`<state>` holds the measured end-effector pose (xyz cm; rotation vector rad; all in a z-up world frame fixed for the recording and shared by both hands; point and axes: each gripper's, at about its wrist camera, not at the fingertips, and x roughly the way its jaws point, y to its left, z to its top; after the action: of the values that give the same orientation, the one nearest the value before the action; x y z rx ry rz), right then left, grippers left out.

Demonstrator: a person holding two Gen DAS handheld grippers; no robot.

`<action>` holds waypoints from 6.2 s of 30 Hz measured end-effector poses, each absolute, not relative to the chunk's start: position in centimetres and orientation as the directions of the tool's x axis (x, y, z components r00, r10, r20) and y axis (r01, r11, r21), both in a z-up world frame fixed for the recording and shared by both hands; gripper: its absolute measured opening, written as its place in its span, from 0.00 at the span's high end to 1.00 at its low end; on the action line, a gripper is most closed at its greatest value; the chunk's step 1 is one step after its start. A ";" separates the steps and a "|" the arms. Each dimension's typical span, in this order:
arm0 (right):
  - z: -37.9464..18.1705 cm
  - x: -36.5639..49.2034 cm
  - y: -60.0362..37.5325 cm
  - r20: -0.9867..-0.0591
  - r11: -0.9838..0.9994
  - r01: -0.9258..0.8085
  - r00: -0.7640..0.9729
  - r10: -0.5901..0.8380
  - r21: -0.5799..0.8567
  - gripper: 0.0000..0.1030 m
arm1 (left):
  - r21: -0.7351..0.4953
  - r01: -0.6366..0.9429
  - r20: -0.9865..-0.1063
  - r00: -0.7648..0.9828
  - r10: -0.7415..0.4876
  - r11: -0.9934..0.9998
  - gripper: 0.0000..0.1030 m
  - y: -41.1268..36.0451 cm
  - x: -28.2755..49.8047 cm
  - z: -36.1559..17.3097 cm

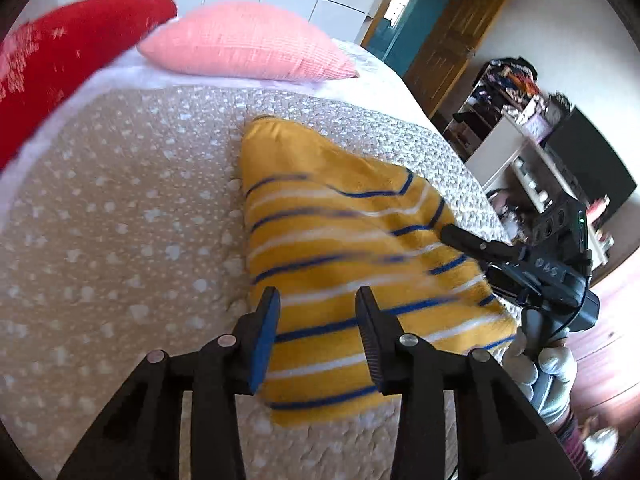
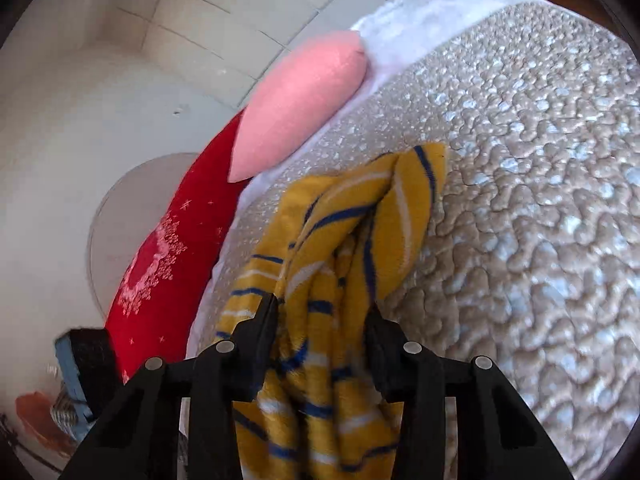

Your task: Fold small clothes

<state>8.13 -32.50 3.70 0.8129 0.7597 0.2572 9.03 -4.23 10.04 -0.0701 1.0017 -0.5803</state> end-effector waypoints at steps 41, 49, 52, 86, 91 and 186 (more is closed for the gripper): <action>9.8 -12.7 -24.6 -0.529 0.930 0.192 0.849 0.003 0.313 0.29 | -0.010 0.117 -0.488 0.866 -0.107 0.993 0.03 0.7 -9.9 17.5; 9.8 -13.1 -22.4 -0.527 0.957 0.239 0.841 -0.119 0.165 0.15 | -0.033 0.138 -0.584 0.801 -0.131 0.990 0.03 0.2 -8.9 15.5; 9.9 -13.6 -21.9 -0.497 0.957 0.257 0.853 -0.160 0.133 0.03 | -0.058 0.142 -0.625 0.767 -0.147 0.988 0.03 0.4 -8.4 14.3; 4.6 -11.0 -23.0 -0.666 0.941 0.315 0.730 -0.155 0.126 0.00 | 0.029 0.199 -0.801 0.591 -0.096 0.980 0.03 -2.5 -6.6 6.5; 4.4 -10.8 -22.9 -0.671 0.942 0.311 0.726 -0.152 0.123 0.00 | 0.020 0.203 -0.813 0.573 -0.103 0.979 0.03 -2.5 -6.5 6.1; 0.7 -8.6 -23.0 -0.784 0.984 0.174 0.616 -0.082 0.034 0.00 | 0.028 0.211 -0.948 0.316 -0.042 0.977 0.00 -4.4 -1.9 0.7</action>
<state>-8.58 -22.99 0.72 0.1102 0.8960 -0.1475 -1.94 -4.38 0.68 0.1568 1.2399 -0.1675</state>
